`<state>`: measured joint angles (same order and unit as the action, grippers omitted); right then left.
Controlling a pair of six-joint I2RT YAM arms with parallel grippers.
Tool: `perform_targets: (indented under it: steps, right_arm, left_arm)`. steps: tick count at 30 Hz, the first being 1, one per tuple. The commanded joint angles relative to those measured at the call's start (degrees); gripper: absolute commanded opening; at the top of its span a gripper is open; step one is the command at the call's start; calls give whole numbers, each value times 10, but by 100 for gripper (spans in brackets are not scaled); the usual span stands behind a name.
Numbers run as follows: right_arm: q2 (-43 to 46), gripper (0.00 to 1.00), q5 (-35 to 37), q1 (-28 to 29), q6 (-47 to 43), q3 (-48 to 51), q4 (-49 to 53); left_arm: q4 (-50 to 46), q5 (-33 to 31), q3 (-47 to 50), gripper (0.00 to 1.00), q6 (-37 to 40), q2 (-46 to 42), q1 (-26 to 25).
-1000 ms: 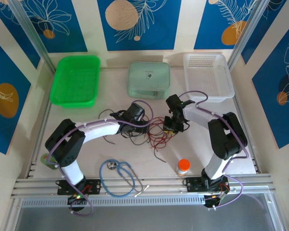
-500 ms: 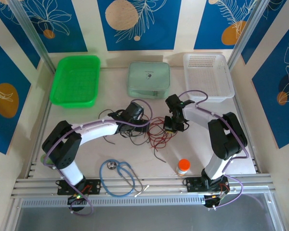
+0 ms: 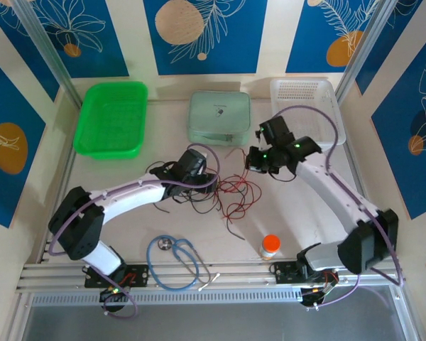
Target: Untangle the cables
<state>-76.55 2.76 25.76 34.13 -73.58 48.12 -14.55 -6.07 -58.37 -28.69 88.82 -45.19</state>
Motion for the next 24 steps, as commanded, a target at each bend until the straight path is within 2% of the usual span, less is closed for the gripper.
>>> perform_targets:
  steps: [1,12,18,24]
  right_arm:
    - [34,0,-40,-11,-29,-41,51]
    - [58,0,-142,-73,-67,-167,88]
    - [51,0,-149,-101,-84,-249,111]
    - [33,0,-172,-160,-85,-343,120]
  left_arm:
    - [-4,-9,11,70,26,-34,-1]
    - [-15,-10,-3,69,71,-111,-2]
    - [-14,-9,-11,70,77,-119,-3]
    - [-16,-11,-7,69,74,-111,-3]
